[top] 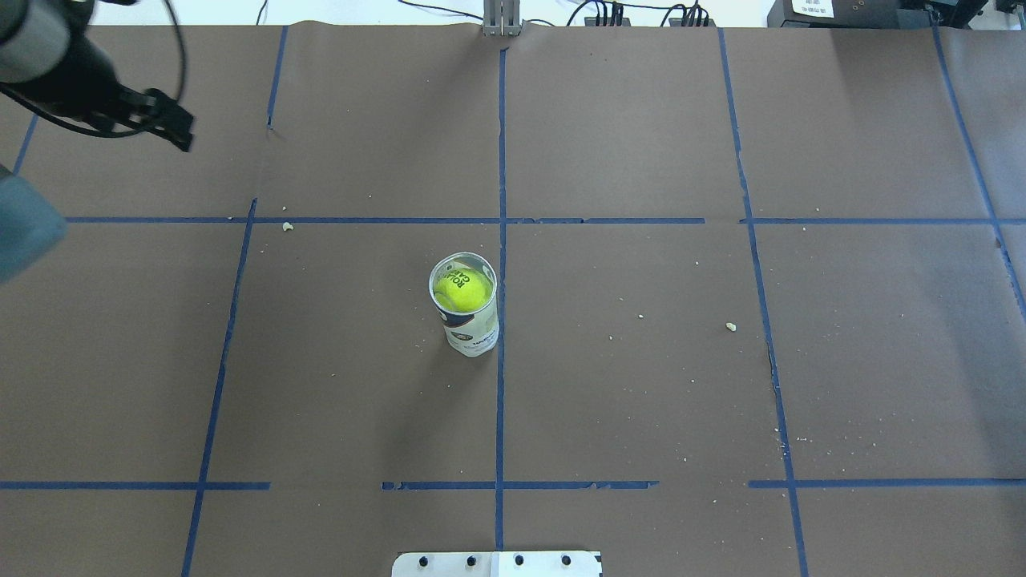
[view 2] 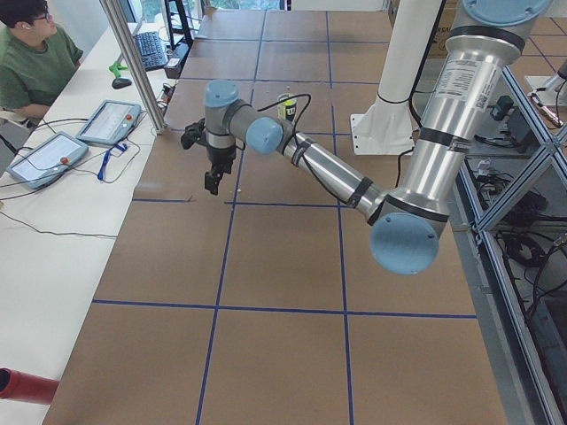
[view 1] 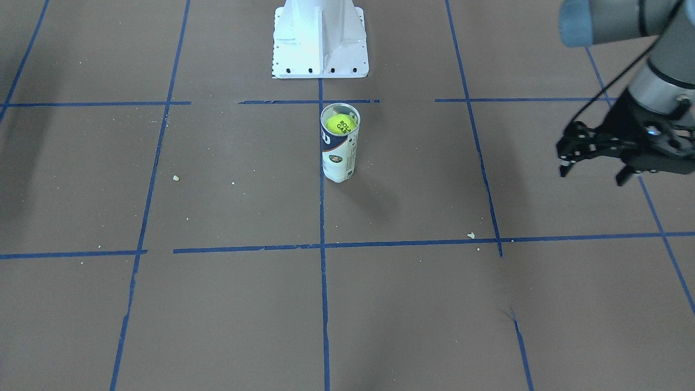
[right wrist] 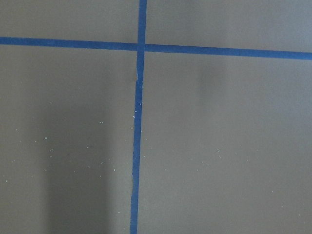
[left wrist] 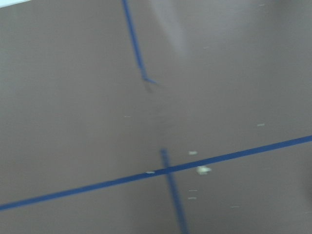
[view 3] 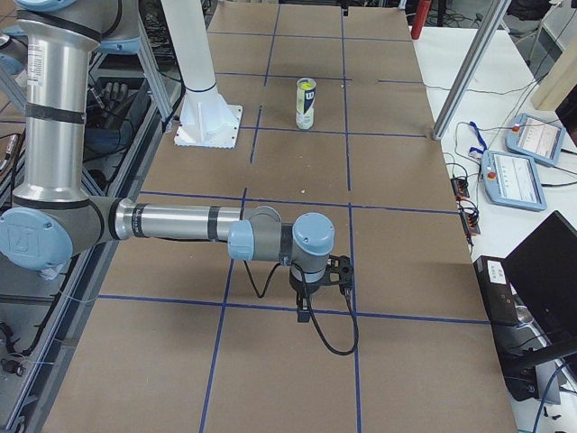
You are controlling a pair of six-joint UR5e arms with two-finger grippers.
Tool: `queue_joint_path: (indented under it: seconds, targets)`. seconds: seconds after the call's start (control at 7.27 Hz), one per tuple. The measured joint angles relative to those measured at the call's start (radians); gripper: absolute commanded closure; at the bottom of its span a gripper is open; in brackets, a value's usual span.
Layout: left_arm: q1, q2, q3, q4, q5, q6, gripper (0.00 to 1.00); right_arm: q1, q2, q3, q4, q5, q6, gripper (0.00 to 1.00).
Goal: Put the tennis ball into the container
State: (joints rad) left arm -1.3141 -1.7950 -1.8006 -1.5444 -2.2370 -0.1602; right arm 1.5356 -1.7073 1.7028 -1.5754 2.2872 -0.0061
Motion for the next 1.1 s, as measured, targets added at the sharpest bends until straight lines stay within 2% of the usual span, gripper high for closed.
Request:
queue_joint_path:
  seconds: [0.28, 0.55, 1.1]
  targets:
    - [-0.144, 0.139, 0.051, -0.016, -0.063, 0.161, 0.0, 0.0, 0.0, 0.0, 0.0, 0.0, 0.0, 0.0]
    - [-0.19, 0.263, 0.062, -0.015, -0.081, 0.191, 0.0, 0.0, 0.0, 0.0, 0.0, 0.0, 0.0, 0.0]
    - [-0.244, 0.317, 0.087, -0.006, -0.085, 0.191, 0.0, 0.0, 0.001, 0.0, 0.0, 0.0, 0.0, 0.0]
